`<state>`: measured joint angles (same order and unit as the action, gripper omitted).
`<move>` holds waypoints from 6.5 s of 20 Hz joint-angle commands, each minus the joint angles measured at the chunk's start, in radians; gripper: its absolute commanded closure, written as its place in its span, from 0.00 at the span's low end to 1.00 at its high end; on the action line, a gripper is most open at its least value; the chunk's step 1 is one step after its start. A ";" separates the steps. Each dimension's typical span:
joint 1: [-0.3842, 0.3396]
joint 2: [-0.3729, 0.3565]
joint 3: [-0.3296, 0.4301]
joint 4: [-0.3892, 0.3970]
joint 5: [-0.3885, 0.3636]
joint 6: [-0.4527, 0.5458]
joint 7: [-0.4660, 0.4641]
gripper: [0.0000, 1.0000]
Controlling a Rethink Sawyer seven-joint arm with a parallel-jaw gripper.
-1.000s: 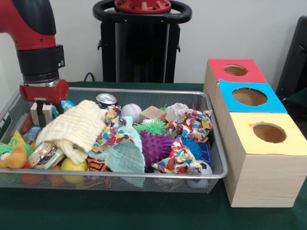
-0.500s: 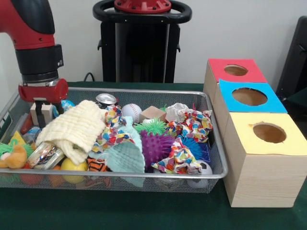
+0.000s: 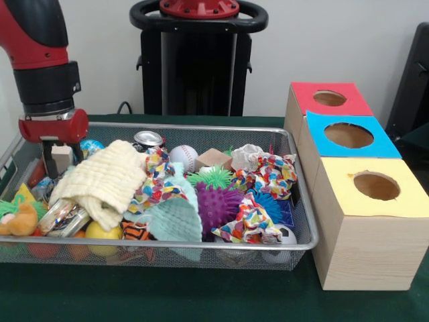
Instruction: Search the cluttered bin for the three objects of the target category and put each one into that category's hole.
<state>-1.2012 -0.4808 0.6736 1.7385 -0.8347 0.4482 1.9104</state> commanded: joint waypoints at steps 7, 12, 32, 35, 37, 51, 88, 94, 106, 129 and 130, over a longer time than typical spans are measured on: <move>-0.027 0.021 0.070 -0.121 -0.022 0.140 -0.362 0.00; -0.031 0.006 0.075 -0.117 -0.012 0.158 -0.373 0.00; -0.038 0.126 0.073 -0.172 -0.076 0.091 -0.372 0.00; -0.035 0.112 0.072 -0.164 -0.076 0.094 -0.363 0.00; -0.037 0.126 0.074 -0.170 -0.082 0.085 -0.363 0.00; -0.036 0.116 0.080 -0.144 -0.084 0.085 -0.324 1.00; 0.416 -0.357 -0.148 0.185 0.223 0.075 0.067 1.00; 0.444 -0.469 -0.174 0.243 0.306 0.105 0.052 1.00; 0.491 -0.452 -0.237 0.251 0.327 0.051 0.068 1.00; 0.527 -0.387 -0.290 0.248 0.349 -0.112 0.061 0.00; 0.523 -0.385 -0.286 0.244 0.350 -0.110 0.055 0.00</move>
<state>-0.6782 -0.9002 0.4069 1.9622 -0.5173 0.3744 1.8508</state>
